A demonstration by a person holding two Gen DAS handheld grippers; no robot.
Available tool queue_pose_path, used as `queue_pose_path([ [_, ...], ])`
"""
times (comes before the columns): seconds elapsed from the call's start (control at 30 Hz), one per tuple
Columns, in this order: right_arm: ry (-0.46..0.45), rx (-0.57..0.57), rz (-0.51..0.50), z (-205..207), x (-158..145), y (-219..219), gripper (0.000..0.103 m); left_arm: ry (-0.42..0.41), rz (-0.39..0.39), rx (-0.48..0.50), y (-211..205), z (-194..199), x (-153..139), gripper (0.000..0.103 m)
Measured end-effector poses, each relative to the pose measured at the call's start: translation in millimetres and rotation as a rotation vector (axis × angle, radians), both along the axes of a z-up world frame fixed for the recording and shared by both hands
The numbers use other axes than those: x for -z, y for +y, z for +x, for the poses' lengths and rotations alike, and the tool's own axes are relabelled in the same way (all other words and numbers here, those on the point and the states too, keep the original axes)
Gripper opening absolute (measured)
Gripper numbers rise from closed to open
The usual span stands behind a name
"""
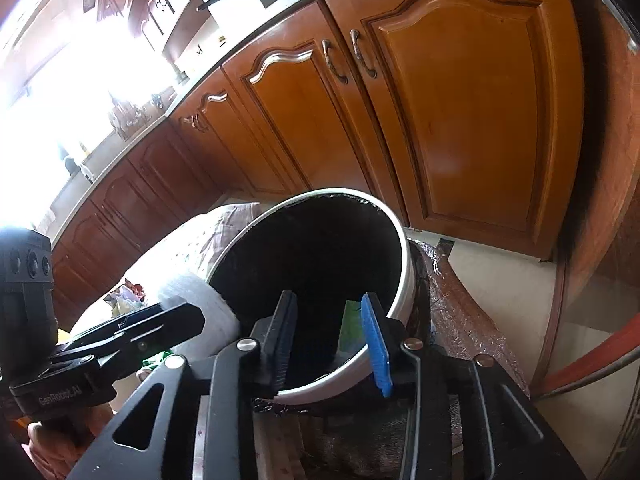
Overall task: Collect trash
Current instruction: 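Carry both items over the bin and open both tools to release them, then move both open tools back toward the crushed green can and foam block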
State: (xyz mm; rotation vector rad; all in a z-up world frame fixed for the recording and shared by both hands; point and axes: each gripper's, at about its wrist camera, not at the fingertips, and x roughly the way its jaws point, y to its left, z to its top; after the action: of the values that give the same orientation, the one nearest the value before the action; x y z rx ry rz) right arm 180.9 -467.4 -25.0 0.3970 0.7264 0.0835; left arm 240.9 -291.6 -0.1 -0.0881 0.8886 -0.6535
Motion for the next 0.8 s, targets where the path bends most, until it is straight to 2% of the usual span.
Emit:
queue_pose_path([
  [0.17,-0.022,0.028,0.012,-11.1,-6.6,-3.9,0.038,0.003,-0.01,0.008,-0.9,-0.7,-2.3,0.065],
  [0.47,-0.039,0.035,0.03,-27.3,-12.8,2.7,0.039,0.013,-0.007,-0.006,8.7,-11.8,1.9,0.065],
  [0.67,-0.047,0.005,0.053,-41.1,-9.9,22.5,0.052,-0.013,-0.008,-0.057,36.7,-36.3,-2.8,0.066],
  [0.8,-0.047,-0.015,0.077,-48.8,-4.5,38.5,0.068,-0.03,-0.008,-0.115,63.7,-56.1,-4.7,0.068],
])
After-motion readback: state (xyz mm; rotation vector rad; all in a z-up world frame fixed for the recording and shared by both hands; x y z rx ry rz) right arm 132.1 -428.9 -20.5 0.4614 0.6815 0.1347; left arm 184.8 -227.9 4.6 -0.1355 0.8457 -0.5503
